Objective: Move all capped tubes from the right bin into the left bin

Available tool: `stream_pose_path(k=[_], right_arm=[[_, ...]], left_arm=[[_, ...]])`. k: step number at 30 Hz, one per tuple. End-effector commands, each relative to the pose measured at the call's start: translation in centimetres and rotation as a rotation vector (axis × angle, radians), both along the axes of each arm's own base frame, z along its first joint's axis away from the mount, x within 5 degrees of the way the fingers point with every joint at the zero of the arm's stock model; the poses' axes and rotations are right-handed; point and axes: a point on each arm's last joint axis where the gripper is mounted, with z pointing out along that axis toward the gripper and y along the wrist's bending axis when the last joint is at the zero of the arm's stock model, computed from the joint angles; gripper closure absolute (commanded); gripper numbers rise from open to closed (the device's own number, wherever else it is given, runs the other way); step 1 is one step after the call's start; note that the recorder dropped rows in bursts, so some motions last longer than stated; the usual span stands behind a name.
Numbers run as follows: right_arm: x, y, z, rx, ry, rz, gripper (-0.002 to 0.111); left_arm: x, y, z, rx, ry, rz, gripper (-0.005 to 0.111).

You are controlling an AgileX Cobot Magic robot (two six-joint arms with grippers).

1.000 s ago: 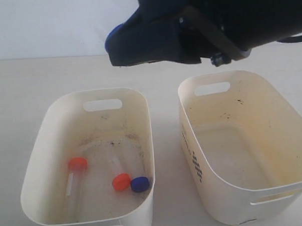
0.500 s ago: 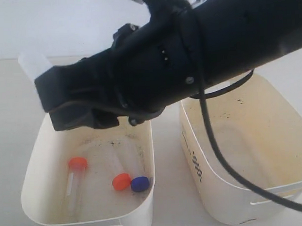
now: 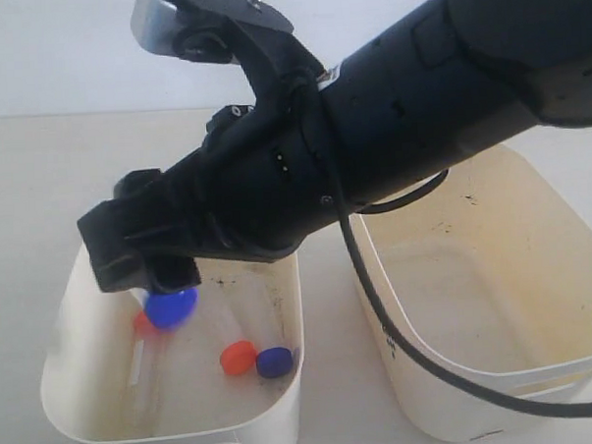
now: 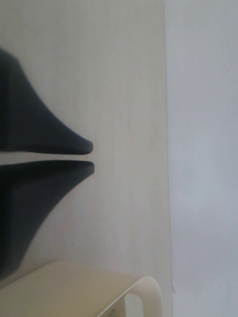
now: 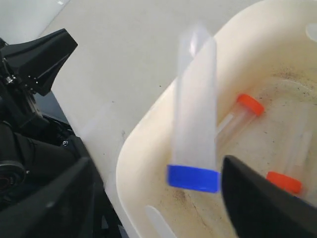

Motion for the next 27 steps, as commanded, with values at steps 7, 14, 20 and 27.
stream_pose_path(k=[7,14,20,27], right_arm=[[-0.08,-0.12,-0.08,-0.046,-0.046,0.049,0.007],[-0.16,-0.12,-0.1,-0.05,-0.048,0.063,0.007],[-0.12,-0.12,-0.08,-0.047,-0.048,0.057,0.007],[-0.08,-0.11,-0.06,-0.043,-0.044,0.047,0.007]], left_arm=[[0.03,-0.02,0.19,-0.015,-0.01,0.001,0.102],[0.03,-0.02,0.19,-0.015,-0.01,0.001,0.102],[0.02,-0.02,0.17,-0.015,-0.008,0.001,0.102],[0.02,-0.02,0.15,-0.015,-0.006,0.001,0.102]])
